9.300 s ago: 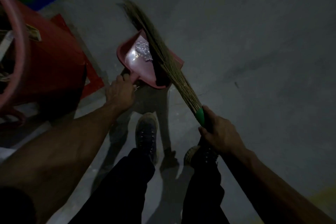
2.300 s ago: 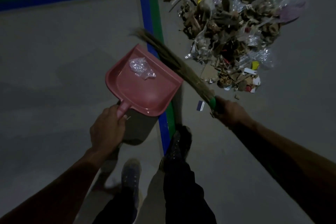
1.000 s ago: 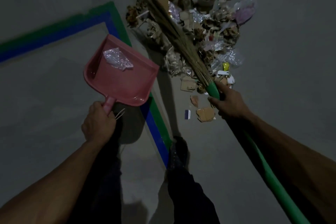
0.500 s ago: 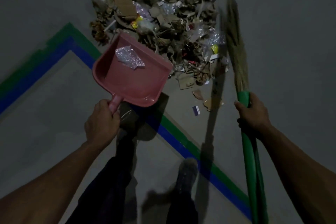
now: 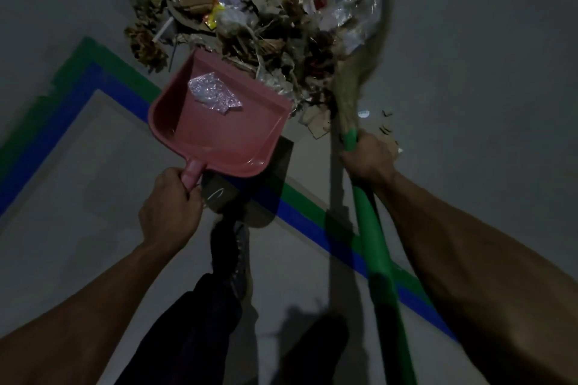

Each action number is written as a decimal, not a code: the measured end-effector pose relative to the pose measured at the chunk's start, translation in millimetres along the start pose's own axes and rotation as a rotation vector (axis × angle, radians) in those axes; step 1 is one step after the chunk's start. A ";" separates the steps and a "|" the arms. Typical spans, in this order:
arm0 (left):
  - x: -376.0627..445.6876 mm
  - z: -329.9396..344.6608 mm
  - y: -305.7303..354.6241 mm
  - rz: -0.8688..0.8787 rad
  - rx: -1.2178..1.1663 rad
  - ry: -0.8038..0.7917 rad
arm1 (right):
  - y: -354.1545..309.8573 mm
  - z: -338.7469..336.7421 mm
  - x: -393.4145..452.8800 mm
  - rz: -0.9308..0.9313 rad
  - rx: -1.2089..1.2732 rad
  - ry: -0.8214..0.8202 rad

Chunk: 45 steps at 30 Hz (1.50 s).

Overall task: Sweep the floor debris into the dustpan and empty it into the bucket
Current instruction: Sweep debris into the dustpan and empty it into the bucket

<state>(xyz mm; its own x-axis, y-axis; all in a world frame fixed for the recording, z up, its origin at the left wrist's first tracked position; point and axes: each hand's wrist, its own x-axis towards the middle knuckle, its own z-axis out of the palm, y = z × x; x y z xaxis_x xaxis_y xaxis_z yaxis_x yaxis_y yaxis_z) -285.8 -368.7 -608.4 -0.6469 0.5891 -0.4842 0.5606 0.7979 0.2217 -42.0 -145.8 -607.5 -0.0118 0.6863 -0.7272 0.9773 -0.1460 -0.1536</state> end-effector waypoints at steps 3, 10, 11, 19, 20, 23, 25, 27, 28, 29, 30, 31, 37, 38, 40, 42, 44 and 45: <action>-9.5 -2.7 2.3 0.002 0.000 -0.002 | -11.7 7.9 -22.5 -0.108 -0.001 0.048; -40.0 -18.8 19.7 0.029 -0.014 -0.023 | 53.9 -17.1 -105.7 0.032 0.322 0.122; -44.6 -20.2 22.4 0.036 -0.019 -0.025 | 68.0 -19.4 -116.6 0.064 0.366 0.126; -60.7 -14.9 33.1 0.061 -0.028 -0.025 | 162.8 -9.0 -161.0 0.342 0.447 0.157; -60.7 -12.4 32.0 0.071 -0.023 -0.024 | 165.9 -2.8 -160.0 0.362 0.447 0.150; -58.1 -5.1 26.9 0.094 -0.008 -0.012 | 151.4 22.8 -150.5 0.364 0.456 0.067; -55.9 -1.3 24.2 0.096 0.000 0.000 | 126.1 41.6 -141.9 0.299 0.456 0.015; -54.8 1.5 22.8 0.092 0.007 0.010 | 98.0 54.5 -134.6 0.215 0.469 0.000; -54.7 2.2 22.6 0.086 0.011 0.011 | 85.7 57.0 -132.6 0.180 0.485 -0.002; -55.0 2.4 22.6 0.080 0.015 0.011 | 75.9 57.4 -131.7 0.144 0.500 -0.003; -56.4 2.4 22.9 0.076 0.018 0.007 | 70.0 55.6 -132.9 0.111 0.513 -0.002; -57.8 2.5 24.3 0.075 0.019 0.000 | 67.9 51.8 -135.4 0.086 0.533 0.008; -71.1 -1.2 41.7 0.048 -0.011 -0.044 | 109.9 22.2 -170.1 0.206 0.682 0.140; -73.8 -2.0 44.1 0.043 -0.016 -0.050 | 124.2 22.2 -178.3 0.242 0.686 0.171; -76.3 -2.9 47.5 0.042 -0.029 -0.053 | 153.7 26.8 -192.8 0.335 0.723 0.233; -77.1 -3.1 48.4 0.041 -0.033 -0.046 | 182.7 38.0 -204.5 0.452 0.759 0.259; -76.6 -1.7 47.3 0.054 -0.032 -0.041 | 206.7 49.5 -207.7 0.590 0.765 0.255; -76.1 -0.2 46.1 0.063 -0.029 -0.037 | 215.8 54.9 -205.9 0.651 0.773 0.242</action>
<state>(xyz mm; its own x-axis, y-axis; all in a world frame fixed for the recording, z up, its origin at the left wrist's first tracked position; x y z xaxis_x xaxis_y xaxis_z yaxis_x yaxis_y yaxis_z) -210.8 -376.7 -561.1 -0.5907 0.6336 -0.4996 0.5839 0.7630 0.2773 159.7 -357.8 -527.5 0.5958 0.4231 -0.6827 0.3764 -0.8980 -0.2280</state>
